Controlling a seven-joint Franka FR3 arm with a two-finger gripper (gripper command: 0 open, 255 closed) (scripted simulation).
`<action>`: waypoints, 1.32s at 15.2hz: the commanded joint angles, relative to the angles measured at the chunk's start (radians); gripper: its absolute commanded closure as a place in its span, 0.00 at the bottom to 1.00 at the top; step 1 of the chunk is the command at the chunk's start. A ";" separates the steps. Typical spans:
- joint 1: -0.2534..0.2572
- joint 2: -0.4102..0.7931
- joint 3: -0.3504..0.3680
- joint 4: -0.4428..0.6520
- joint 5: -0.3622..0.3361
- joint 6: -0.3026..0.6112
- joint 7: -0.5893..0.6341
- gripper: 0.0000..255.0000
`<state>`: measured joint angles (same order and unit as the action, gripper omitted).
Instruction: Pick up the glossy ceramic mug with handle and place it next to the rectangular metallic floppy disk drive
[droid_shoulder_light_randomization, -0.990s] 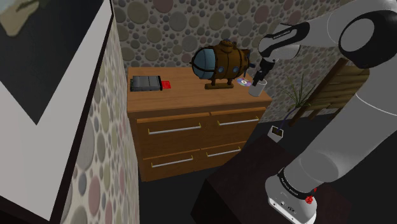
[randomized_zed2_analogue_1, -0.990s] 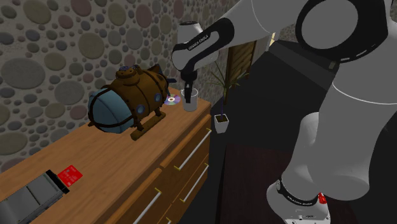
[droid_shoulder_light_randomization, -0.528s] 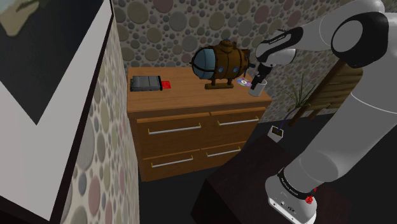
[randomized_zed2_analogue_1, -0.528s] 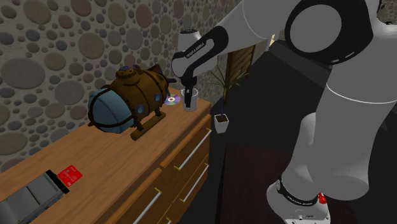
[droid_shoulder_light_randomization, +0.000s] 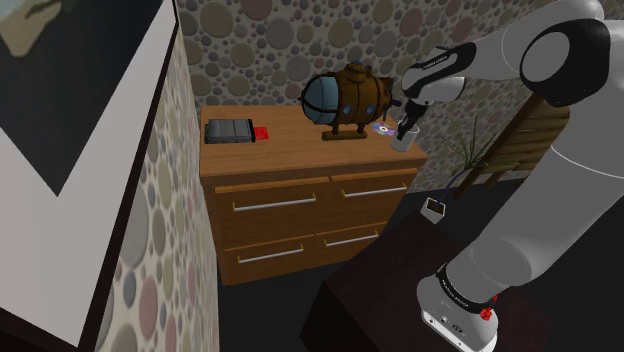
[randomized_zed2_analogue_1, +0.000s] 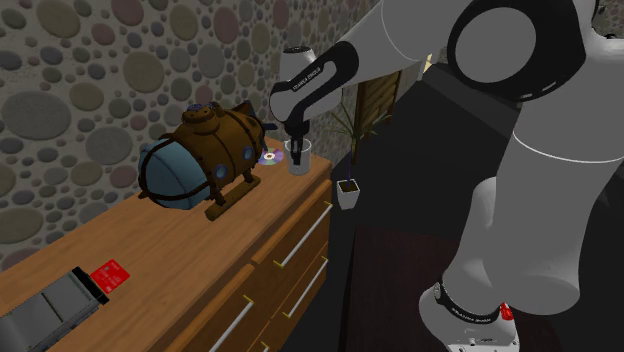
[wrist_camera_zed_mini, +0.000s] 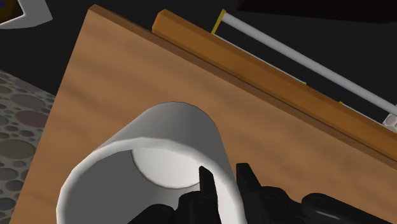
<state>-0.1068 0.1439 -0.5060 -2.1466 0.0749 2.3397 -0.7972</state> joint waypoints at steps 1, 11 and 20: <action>0.000 0.000 0.000 0.000 0.000 0.000 0.000 1.00; 0.005 -0.033 -0.004 0.021 -0.024 -0.049 0.016 1.00; 0.012 -0.095 -0.008 0.081 -0.065 -0.163 0.043 1.00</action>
<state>-0.0968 0.0577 -0.5143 -2.0688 0.0159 2.1879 -0.7591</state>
